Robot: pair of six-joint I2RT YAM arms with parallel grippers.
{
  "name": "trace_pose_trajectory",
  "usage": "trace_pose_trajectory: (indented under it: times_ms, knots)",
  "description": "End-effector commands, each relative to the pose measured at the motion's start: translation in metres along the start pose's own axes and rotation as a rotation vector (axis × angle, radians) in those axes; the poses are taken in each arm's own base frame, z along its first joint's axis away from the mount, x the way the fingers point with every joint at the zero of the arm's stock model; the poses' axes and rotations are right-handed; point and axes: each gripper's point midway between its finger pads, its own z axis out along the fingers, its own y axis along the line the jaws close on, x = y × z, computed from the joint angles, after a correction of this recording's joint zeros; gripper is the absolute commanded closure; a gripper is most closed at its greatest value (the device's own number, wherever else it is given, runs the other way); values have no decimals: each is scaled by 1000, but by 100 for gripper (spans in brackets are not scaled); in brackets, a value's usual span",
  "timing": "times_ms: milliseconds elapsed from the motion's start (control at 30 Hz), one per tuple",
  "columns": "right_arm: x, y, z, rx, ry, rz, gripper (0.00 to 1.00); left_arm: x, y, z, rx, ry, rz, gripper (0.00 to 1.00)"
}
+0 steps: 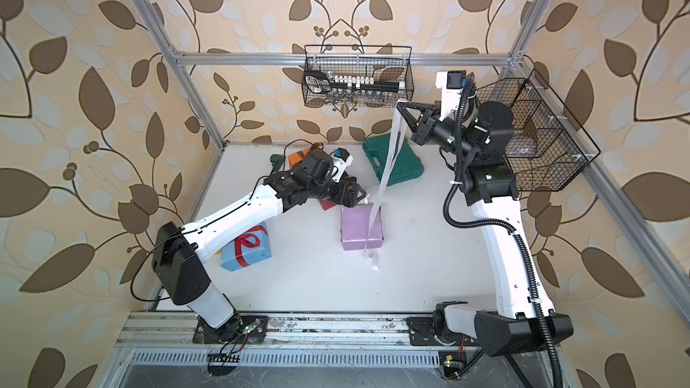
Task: Untie the ribbon bows on the gift boxes
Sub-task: Pull the ribbon from the gift box.
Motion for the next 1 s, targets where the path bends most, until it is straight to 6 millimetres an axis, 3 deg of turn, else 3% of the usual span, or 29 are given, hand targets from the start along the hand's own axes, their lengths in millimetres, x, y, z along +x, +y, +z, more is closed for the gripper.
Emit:
trace_pose_trajectory:
  times_ms: [0,233,600,733,967]
  knots:
    - [-5,11,0,-66,-10,18,100,-36,-26,4,115,-161,104,1]
    - [-3,13,2,-91,-1,41,100,-79,-65,3,280,-333,176,1]
    - [2,12,1,-94,0,47,100,-112,-96,22,435,-333,160,1]
    - [6,3,-2,-26,15,9,100,-102,-92,10,406,-318,183,1]
    - [13,-6,0,-4,21,19,100,-53,-78,-20,335,-229,253,1]
